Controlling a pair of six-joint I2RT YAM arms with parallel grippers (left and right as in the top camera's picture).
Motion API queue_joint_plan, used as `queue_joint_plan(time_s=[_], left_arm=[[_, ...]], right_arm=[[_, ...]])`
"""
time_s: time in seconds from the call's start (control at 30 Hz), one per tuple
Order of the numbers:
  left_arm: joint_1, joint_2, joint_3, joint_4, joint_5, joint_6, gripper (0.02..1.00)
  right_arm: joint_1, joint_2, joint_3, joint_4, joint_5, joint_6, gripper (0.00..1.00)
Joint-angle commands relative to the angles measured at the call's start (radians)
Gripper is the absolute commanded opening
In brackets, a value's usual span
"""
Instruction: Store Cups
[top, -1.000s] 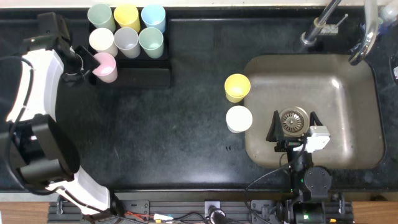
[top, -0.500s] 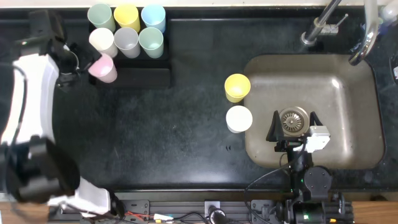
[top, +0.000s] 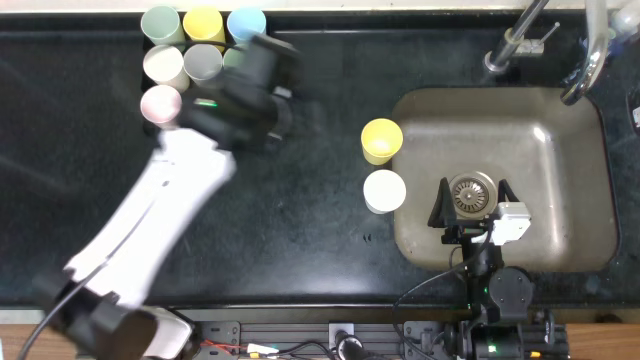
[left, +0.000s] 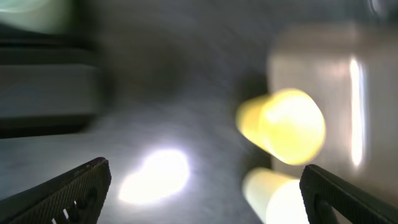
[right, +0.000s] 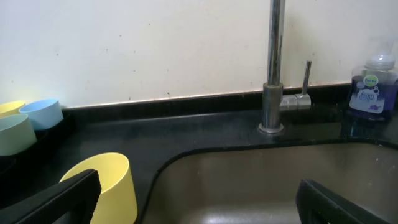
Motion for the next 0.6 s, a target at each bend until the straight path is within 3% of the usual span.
queue_joint_plan(time_s=[0.03, 0.2, 0.6], left_arm=[[-0.139, 0.061, -0.002, 0.008, -0.009, -0.031, 1.0], [-0.189, 0.122, -0.002, 0.012, 0.013, -0.055, 0.998], [-0.161, 0.21, -0.002, 0.056, 0.009, -0.082, 1.0]], right_arm=[[-0.001, -0.008, -0.013, 0.005, -0.006, 0.0, 0.998], [-0.001, -0.008, -0.013, 0.005, -0.006, 0.0, 0.998], [-0.001, -0.008, -0.013, 0.005, -0.006, 0.0, 0.998]])
